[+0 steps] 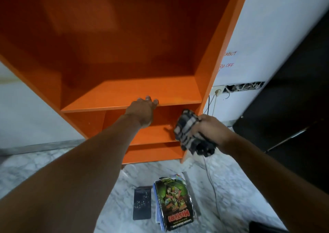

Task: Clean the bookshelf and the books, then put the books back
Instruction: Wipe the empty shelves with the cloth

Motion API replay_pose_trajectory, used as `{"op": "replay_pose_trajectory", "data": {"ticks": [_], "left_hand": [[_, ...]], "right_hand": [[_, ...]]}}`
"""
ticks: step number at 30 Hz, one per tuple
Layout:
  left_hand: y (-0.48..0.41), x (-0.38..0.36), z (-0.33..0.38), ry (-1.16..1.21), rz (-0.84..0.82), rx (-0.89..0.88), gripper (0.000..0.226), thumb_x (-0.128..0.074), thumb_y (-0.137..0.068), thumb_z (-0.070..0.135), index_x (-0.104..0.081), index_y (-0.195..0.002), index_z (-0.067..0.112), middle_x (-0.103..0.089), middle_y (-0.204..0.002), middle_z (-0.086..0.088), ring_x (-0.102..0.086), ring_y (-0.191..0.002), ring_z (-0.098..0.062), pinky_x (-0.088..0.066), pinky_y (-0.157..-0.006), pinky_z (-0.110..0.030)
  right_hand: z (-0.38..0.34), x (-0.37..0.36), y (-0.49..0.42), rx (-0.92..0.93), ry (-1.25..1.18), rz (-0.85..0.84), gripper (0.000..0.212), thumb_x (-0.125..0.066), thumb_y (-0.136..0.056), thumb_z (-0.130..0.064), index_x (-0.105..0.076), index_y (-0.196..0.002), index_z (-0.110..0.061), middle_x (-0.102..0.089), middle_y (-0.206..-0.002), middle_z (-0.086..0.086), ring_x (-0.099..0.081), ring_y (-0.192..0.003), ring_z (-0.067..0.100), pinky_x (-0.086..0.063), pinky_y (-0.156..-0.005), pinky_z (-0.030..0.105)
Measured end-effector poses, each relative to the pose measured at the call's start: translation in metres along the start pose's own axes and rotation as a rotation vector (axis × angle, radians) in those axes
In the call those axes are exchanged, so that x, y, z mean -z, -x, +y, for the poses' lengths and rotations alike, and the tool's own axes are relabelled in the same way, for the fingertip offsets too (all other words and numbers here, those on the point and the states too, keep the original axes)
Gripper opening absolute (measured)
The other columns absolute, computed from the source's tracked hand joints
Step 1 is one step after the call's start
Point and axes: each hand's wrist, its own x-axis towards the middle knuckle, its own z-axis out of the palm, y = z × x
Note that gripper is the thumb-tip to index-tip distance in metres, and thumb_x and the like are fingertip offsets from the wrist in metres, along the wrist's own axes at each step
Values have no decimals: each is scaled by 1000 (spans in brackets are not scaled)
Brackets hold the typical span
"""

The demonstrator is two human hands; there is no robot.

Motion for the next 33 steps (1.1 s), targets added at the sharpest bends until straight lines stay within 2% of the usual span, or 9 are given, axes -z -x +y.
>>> {"op": "replay_pose_trajectory", "data": {"ticks": [4,7,10,14,18,20,24,29,33], "left_hand": [[31,-15,-4,872,73,8,38,-49,-101,43,-67,-115,13,-62,-83,-22,-57,-74,-32,-45,-67,-40],[60,-16,-6,1482,-171,278,46,-51,-96,51,-67,-103,8,-70,-96,-14,-66,-92,-29,-53,-86,-45],[76,-25,-19,1569,-327,389,48,-55,-93,52,-64,-116,11,-68,-114,-9,-61,-112,-26,-50,-93,-48],[86,-38,-33,1755,-458,381,38,-63,-90,45,-64,-109,12,-68,-106,-11,-63,-106,-29,-53,-86,-45],[82,-56,-28,1862,-221,486,12,-66,-92,11,-59,-98,4,-68,-96,-15,-67,-87,-25,-59,-75,-40],[78,-69,-27,1824,-170,535,10,-64,-92,9,-58,-99,5,-68,-98,-17,-67,-89,-27,-57,-85,-47],[68,-92,-26,1813,-147,546,13,-61,-95,8,-60,-108,9,-69,-100,-16,-67,-94,-30,-56,-88,-51],[31,-130,-10,1782,-82,484,17,-62,-95,9,-60,-110,16,-68,-88,-8,-65,-74,-23,-56,-61,-35],[-10,-157,-1,1863,48,462,13,-62,-95,8,-59,-107,13,-67,-89,-7,-65,-77,-23,-56,-64,-36]], "right_hand": [[-2,-15,-2,-189,-486,-169,22,-61,-87,-10,-62,-107,0,-71,-107,22,-68,-91,35,-57,-75,39],[7,-36,-1,-217,-609,-223,33,-60,-88,-17,-59,-117,-1,-70,-109,23,-68,-83,32,-57,-61,32],[17,-51,0,-221,-761,-250,33,-56,-87,-19,-58,-113,0,-69,-102,24,-69,-71,32,-54,-55,29],[23,-67,-2,-172,-842,-276,33,-55,-82,-22,-59,-105,1,-66,-97,23,-67,-74,33,-53,-61,33],[35,-77,-13,-154,-830,-208,57,-47,-95,-52,-64,-119,-3,-69,-114,17,-65,-106,36,-49,-95,53],[44,-78,-21,-169,-792,-201,71,-45,-86,-72,-66,-123,-14,-69,-120,17,-63,-113,40,-47,-95,62],[56,-86,-35,-177,-534,-227,63,-68,-79,-57,-63,-126,-15,-68,-121,16,-64,-112,38,-46,-100,58],[93,-81,-94,-171,-372,-180,92,-75,-57,-80,-55,-136,-35,-47,-149,5,-43,-137,32,-26,-109,69],[110,-89,-122,32,-140,-54,12,-78,-84,-27,-75,-88,-16,-73,-90,9,-68,-80,23,-54,-75,40]]}}
